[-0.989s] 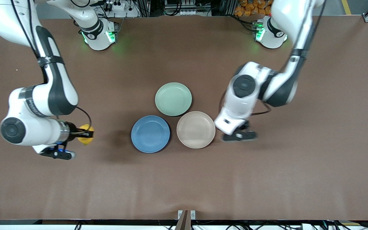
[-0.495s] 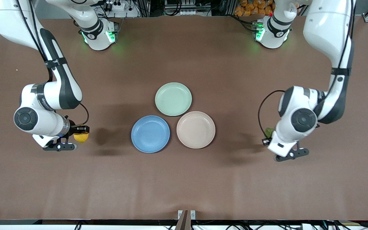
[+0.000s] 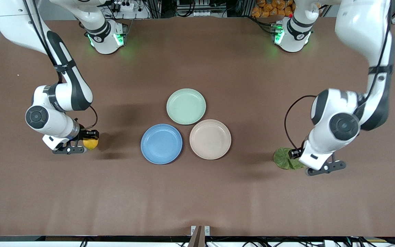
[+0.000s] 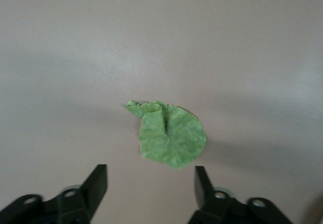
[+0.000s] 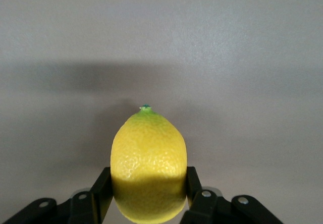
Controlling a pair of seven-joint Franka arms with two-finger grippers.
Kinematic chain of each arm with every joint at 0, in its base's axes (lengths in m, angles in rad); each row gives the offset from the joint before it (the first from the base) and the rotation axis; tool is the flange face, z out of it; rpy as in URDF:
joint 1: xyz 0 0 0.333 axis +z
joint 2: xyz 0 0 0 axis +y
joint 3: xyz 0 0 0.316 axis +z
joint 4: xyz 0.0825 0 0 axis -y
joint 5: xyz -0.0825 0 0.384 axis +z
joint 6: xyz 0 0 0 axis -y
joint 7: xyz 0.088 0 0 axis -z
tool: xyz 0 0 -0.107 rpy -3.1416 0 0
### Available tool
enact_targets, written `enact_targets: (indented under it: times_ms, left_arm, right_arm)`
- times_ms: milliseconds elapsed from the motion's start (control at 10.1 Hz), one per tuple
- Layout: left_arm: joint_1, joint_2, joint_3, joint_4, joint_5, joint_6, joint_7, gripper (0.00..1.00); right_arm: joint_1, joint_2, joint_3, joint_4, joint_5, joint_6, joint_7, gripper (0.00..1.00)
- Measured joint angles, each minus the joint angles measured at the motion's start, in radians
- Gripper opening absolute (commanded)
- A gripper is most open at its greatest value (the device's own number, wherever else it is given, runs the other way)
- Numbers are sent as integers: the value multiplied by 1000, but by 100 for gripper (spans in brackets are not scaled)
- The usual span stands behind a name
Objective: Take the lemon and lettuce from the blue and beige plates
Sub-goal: 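Lower the lettuce onto the table and open the left gripper, then release the lemon on the table and withdraw the right gripper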
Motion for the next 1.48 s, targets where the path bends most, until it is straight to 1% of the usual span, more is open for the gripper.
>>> enact_targets:
  times_ms: [99, 297, 396, 495, 692, 890, 989, 1088, 1286, 1484]
  left_arm:
    - [0, -71, -1, 17, 0, -69, 0, 100]
    - [1, -208, -1, 36, 0, -209, 4, 100]
    - [3, -263, -1, 42, -5, -267, 17, 100]
    - [7, -312, -1, 46, -15, -302, 36, 100]
    - [9, -397, 0, 46, -36, -373, 112, 100]
    - [11, -459, 2, 46, -73, -445, 156, 100]
    - [11, -482, 3, 45, -93, -471, 161, 100]
    - [12, -497, 4, 44, -103, -487, 164, 100]
    - [14, -505, 5, 34, -114, -500, 168, 100]
    - [35, -502, 8, -18, -148, -496, 171, 100]
  right_arm:
    - [-6, 0, 0, -6, 0, 0, -9, 49]
    - [-10, 3, 0, -17, 0, 0, -16, 53]
    - [-11, 6, 1, -22, 0, 0, -16, 82]
    - [-11, 8, 2, -25, 0, 0, -17, 100]
    - [-11, 8, 2, -27, 0, 0, -17, 100]
    - [-11, 5, 2, -21, 0, -7, -17, 100]
    - [-11, 1, 3, 4, 0, -54, -17, 100]
    - [-11, -5, 4, 62, 5, -149, -17, 100]
    - [-12, -32, 4, 232, 30, -382, -17, 100]
    - [-12, -89, 6, 392, 40, -588, -17, 100]
